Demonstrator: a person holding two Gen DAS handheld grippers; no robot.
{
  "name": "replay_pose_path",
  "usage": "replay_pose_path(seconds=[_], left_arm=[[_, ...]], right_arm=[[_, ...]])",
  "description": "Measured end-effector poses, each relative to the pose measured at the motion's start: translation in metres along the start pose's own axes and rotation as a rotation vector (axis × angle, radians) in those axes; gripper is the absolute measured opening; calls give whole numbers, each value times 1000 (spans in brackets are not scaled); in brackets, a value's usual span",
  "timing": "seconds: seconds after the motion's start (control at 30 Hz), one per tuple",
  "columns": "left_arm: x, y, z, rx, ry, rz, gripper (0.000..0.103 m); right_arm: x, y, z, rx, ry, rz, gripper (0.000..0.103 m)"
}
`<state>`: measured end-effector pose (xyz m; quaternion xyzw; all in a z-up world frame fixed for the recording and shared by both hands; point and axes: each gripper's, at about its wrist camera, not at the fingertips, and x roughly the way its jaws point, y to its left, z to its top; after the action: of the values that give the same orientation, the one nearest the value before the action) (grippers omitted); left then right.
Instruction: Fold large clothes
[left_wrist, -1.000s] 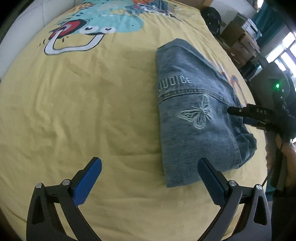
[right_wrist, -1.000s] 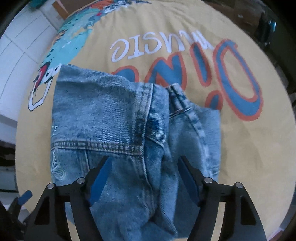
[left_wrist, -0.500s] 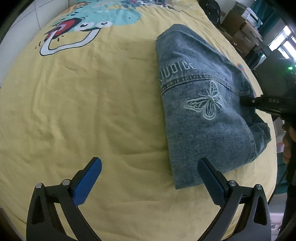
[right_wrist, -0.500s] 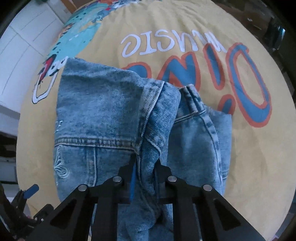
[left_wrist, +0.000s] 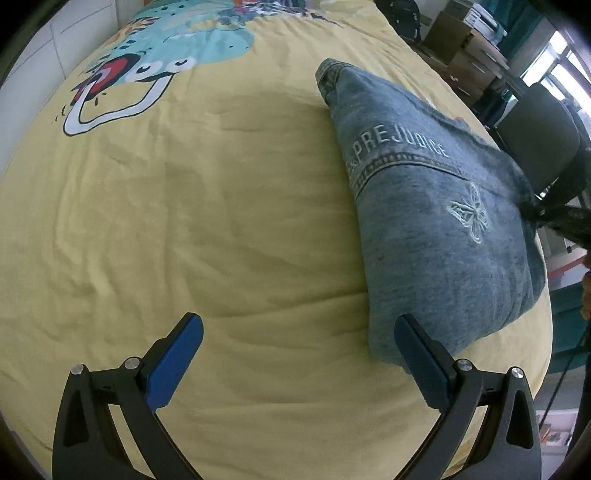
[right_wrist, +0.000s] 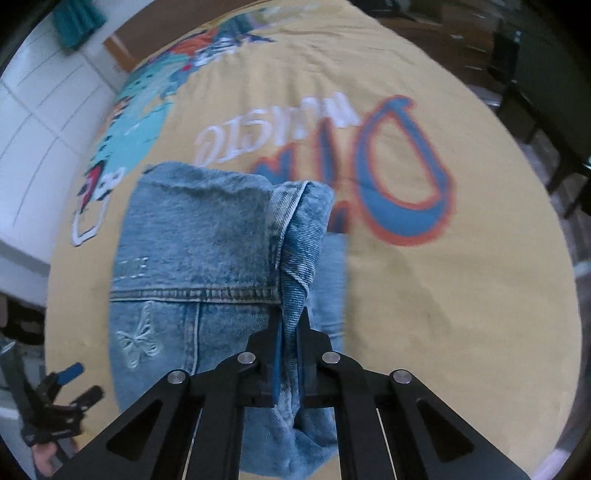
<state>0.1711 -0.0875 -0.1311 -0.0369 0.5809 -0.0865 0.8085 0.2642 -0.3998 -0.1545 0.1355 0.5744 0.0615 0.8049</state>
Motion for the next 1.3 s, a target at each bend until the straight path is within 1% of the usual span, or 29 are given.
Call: replay_pose_path(seconds=[0.1,0.17,0.27,0.3,0.33,0.37,0.4,0.43,0.47,0.5,0.57,0.63,0.73,0.77,0.83,0.9,1.0,1.07,1.17,1.3], left_arm=[[2,-4,2,6,0,8,102],[5,-8,4,14,1,18,102],[8,-17,12,36,-4,43,102],[9,-18,15,40,-6,48,102],[10,-21,17,48,-6,52,102],[10,-23,20,59,-6,52,102],[10,-26,20,68,-13,50,102],[9,-28,23,80,-24,53,102],[8,-31,27,91,-35,64,102],[8,-33,30,96,-42,72,102],[9,-35,40,86,-56,81,102],[14,-36,54,57,-50,77,102],[27,-43,76,51,-24,71,102],[31,-45,82,52,-18,81,102],[39,-49,91,30,-13,99,102],[48,-56,97,33,7,89,102],[61,-63,101,52,26,96,102],[69,-61,101,36,37,96,102],[77,-50,98,1,53,52,102],[77,-41,95,-12,48,-14,102]], right_arm=[[21,-6,-9,27,37,5,7],[30,-4,-10,36,38,-10,9],[34,-2,-11,53,39,-49,17],[32,-2,-10,63,34,-64,24],[30,-3,-10,69,27,-68,27],[26,-2,-10,66,12,-64,34],[17,0,-10,59,-11,-51,49],[12,0,-9,57,-23,-46,59],[5,1,-9,53,-38,-40,77],[-1,3,-9,48,-53,-31,82],[-9,7,-7,37,-65,-17,82],[-11,10,-6,25,-63,16,84],[-3,11,-8,8,-48,22,94],[2,11,-9,4,-42,19,103],[14,8,-13,3,-24,26,103],[24,2,-17,29,-7,50,103],[39,-7,-21,65,21,92,103],[47,-13,-24,81,37,101,103],[58,-22,-28,99,66,105,103],[69,-29,-32,131,78,147,103]])
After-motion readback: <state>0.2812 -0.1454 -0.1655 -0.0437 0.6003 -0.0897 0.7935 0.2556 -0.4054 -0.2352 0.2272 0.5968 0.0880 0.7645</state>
